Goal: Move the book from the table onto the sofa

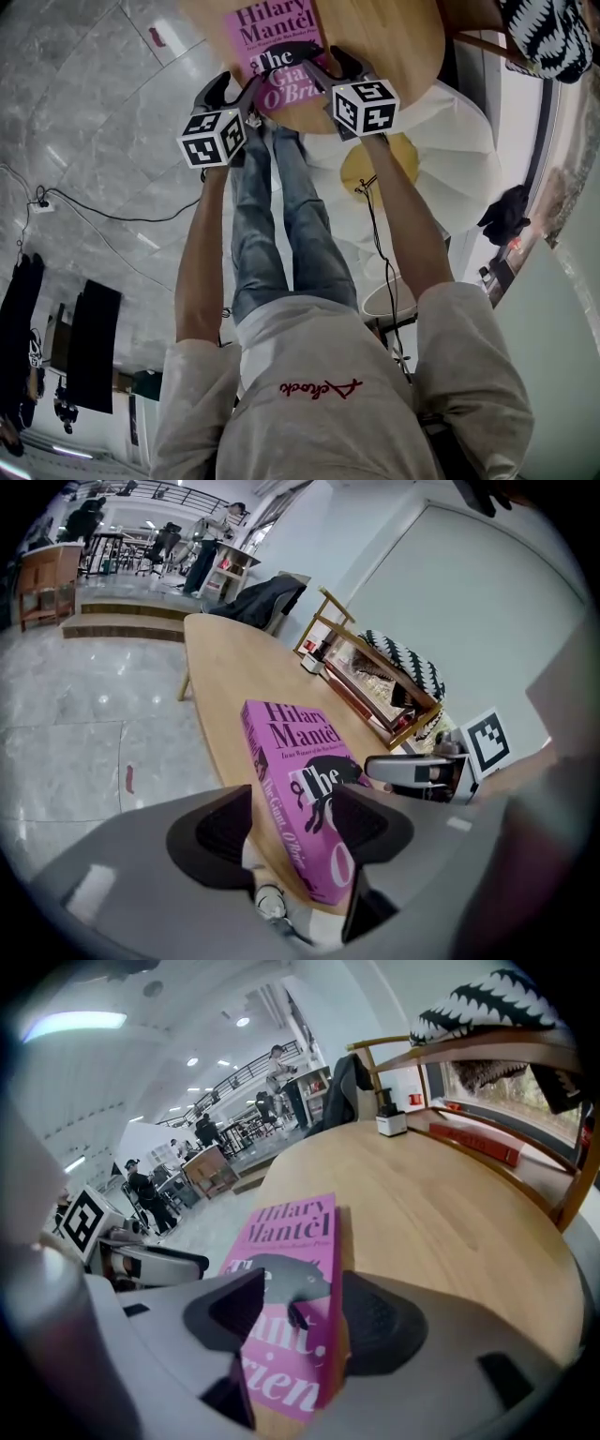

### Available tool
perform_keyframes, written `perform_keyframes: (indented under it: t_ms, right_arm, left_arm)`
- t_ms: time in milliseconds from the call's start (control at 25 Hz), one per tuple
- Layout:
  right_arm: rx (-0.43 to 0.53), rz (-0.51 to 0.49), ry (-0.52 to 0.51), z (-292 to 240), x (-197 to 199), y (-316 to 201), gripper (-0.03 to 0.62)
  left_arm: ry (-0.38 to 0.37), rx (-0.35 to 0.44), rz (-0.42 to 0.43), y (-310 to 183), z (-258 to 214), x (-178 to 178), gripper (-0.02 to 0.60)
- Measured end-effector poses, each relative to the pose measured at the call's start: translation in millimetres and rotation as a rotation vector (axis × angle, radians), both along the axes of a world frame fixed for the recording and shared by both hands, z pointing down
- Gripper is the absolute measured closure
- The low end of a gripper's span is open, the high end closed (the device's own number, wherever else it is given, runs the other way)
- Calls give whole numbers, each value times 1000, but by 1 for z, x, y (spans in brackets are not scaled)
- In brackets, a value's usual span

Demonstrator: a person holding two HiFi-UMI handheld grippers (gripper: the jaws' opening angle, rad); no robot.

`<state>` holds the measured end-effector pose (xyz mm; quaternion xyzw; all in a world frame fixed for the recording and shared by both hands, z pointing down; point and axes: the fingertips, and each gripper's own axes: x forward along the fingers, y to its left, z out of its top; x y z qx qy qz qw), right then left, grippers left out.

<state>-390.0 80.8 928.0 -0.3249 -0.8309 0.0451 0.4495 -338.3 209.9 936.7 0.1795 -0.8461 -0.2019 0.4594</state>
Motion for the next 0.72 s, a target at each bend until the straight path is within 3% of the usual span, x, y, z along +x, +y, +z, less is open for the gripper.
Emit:
perform_keyframes:
  t_ms: [720]
  right_arm:
    - [-46,-25,63,30,-3,9,362]
  left_arm:
    - [34,27,22,-24,25,-12,316]
